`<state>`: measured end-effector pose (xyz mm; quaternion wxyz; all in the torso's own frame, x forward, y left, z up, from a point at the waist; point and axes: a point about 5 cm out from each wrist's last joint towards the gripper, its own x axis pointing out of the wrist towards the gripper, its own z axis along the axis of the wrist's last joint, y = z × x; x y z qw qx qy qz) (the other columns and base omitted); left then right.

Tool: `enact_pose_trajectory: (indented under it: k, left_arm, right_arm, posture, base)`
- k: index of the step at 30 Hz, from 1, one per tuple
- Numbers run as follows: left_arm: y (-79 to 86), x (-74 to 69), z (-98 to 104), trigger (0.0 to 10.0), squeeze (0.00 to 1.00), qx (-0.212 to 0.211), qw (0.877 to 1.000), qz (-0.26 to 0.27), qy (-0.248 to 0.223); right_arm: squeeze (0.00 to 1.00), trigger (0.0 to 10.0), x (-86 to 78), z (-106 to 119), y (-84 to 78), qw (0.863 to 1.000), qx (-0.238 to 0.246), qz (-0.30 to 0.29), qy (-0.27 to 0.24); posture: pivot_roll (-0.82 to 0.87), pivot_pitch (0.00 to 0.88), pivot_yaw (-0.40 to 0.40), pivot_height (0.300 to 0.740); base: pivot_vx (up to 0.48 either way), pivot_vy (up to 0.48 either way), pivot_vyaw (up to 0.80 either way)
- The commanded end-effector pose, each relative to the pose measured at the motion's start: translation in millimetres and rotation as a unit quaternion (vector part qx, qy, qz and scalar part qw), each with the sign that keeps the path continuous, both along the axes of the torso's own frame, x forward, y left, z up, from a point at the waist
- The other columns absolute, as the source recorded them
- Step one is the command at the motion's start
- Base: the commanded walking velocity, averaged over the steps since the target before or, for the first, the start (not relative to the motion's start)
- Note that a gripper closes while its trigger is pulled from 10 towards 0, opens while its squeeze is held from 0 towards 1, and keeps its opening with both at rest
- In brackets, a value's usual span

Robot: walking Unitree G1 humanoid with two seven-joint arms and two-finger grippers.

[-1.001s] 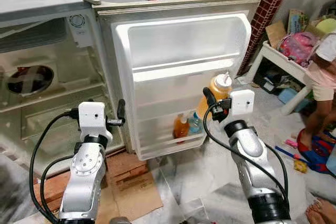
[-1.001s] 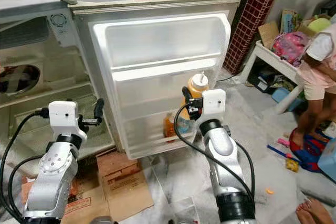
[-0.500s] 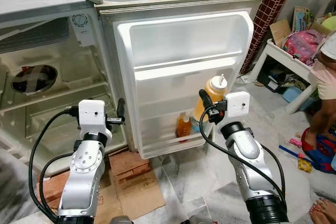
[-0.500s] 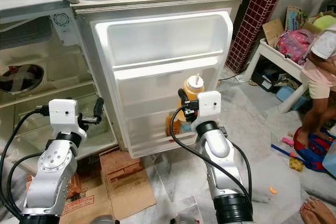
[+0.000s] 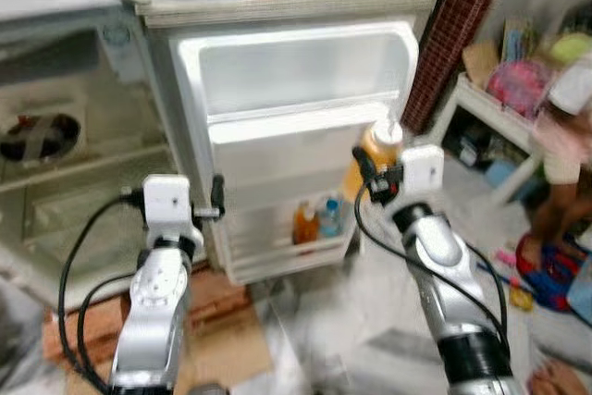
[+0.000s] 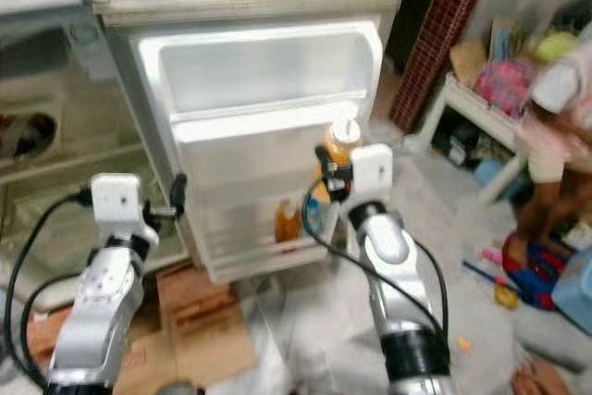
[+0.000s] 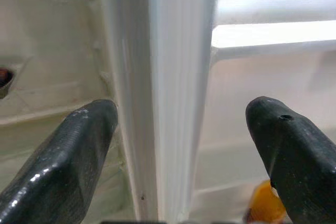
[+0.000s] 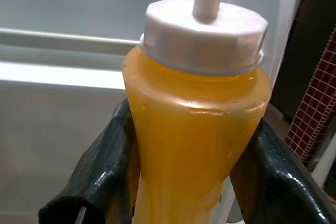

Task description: Restocking fridge

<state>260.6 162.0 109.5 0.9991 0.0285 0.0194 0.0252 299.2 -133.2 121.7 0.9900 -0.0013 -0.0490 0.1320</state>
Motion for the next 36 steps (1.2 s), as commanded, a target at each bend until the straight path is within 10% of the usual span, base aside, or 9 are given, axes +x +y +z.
enact_pose_trajectory:
  k: [1, 36]
  left_arm:
    - [4.1, -0.5, 4.0, 10.0, 0.0, -0.001, 1.0, 0.016, -0.011]
    - [20.9, -3.7, 1.2, 10.0, 0.0, 0.009, 0.999, 0.05, 0.003]
  right_arm:
    - [0.0, 10.0, -0.3, 4.5, 4.6, 1.0, 0.009, 0.014, -0.007]
    - [0.0, 10.0, 6.2, 7.5, 9.5, 0.999, 0.028, 0.02, -0.018]
  posture:
    - [0.05, 0.0, -0.057, 0.74]
    - [0.08, 0.0, -0.039, 0.74]
  base:
    - [0.0, 0.0, 0.0]
    - [0.015, 0.0, 0.43]
